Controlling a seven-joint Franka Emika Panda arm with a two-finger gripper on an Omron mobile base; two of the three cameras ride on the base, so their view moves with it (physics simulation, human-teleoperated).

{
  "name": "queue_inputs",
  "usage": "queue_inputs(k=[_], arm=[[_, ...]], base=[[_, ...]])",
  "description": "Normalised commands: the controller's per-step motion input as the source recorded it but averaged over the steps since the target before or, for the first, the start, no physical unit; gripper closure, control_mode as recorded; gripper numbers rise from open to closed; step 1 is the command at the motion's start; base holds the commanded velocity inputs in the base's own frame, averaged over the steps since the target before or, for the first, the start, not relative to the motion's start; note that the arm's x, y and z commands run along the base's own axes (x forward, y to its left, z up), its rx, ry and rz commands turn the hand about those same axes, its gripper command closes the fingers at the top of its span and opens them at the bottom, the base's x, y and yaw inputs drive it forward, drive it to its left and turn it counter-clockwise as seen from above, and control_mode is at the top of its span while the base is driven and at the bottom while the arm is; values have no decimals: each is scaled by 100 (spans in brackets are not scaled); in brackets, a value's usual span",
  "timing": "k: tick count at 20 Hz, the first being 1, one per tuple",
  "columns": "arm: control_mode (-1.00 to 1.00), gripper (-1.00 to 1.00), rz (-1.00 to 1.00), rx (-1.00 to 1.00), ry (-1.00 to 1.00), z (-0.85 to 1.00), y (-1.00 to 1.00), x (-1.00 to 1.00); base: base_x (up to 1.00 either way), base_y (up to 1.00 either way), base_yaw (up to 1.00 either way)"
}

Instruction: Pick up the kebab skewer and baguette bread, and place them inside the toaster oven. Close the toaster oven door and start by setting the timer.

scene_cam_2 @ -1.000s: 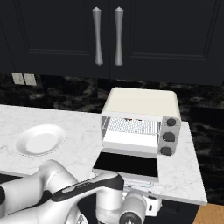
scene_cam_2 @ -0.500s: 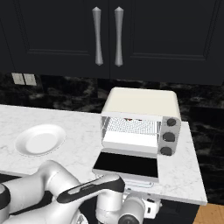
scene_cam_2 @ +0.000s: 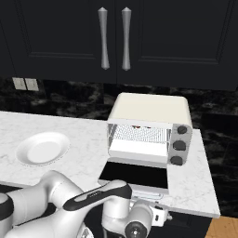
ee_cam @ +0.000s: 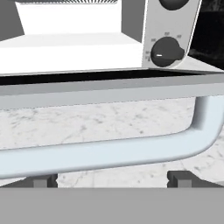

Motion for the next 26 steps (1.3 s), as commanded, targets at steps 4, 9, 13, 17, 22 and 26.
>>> queue_inputs(k=[4,9,13,17,22,26], arm=[[-100,-100,0,0,0,1,9,11],[-100,-100,0,0,0,15,25,13],[-100,-100,0,0,0,20,15,20],[-100,-100,0,0,0,19,19,35],[-100,-100,0,0,0,12,16,39],[-100,-100,0,0,0,6,15,41]], base=[[0,0,0],[0,0,0],[0,0,0],[0,0,0],[0,0,0],[0,0,0]])
